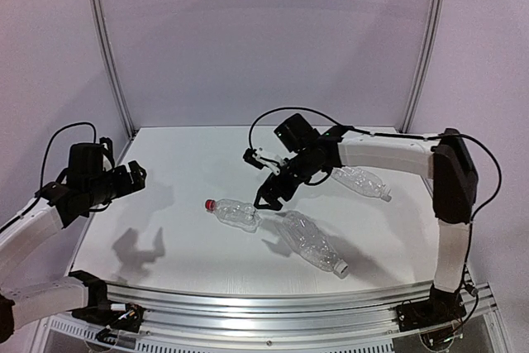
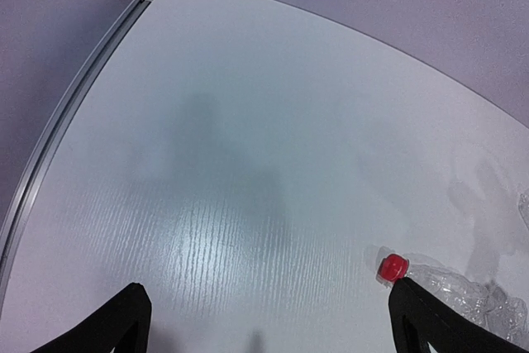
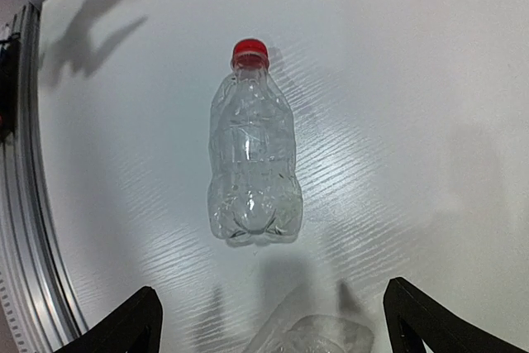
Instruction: Unscrew the bottle caps
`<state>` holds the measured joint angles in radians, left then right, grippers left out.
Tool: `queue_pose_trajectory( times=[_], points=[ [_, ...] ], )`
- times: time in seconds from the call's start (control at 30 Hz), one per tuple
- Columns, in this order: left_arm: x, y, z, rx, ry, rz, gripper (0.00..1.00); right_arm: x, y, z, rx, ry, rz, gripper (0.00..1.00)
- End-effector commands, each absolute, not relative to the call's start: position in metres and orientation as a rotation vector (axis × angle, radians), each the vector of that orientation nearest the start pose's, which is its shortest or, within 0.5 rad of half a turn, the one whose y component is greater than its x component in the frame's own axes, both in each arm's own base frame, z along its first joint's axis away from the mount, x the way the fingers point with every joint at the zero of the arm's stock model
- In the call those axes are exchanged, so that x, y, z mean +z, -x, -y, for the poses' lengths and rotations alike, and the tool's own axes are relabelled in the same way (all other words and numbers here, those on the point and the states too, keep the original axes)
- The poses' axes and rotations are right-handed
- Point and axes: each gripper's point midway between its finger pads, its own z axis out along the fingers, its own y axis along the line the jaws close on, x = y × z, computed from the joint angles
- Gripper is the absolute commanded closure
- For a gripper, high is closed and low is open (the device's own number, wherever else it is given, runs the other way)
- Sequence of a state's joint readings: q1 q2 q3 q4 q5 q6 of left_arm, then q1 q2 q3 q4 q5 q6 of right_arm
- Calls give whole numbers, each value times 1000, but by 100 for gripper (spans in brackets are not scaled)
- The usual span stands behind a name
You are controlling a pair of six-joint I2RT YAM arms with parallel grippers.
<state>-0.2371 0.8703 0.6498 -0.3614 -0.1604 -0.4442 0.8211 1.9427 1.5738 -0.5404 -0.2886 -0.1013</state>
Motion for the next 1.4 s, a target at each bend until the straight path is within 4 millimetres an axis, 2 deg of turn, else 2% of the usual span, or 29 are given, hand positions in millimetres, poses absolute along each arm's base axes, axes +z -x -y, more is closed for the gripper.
queue_pose_trajectory(
  times=[0.0, 0.33, 0.6, 0.93, 1.13, 1.37],
  points=[
    [181, -300, 48, -236, 293, -2130, 1, 117, -308, -420, 564, 1405, -2264, 5],
    [180, -302, 51, -252, 279, -2129, 1, 86, -313, -453, 579, 1514, -2271, 5],
    [176, -306, 55, -261, 265, -2140, 1, 73, -310, -470, 588, 1567, -2242, 5],
    [178, -305, 57, -272, 251, -2136, 1, 55, -305, -478, 596, 1602, -2245, 8],
    [179, -304, 58, -282, 246, -2134, 1, 46, -304, -481, 534, 1623, -2231, 9],
    [178, -303, 59, -287, 246, -2136, 1, 37, -305, -482, 519, 1623, -2225, 19]
  ],
)
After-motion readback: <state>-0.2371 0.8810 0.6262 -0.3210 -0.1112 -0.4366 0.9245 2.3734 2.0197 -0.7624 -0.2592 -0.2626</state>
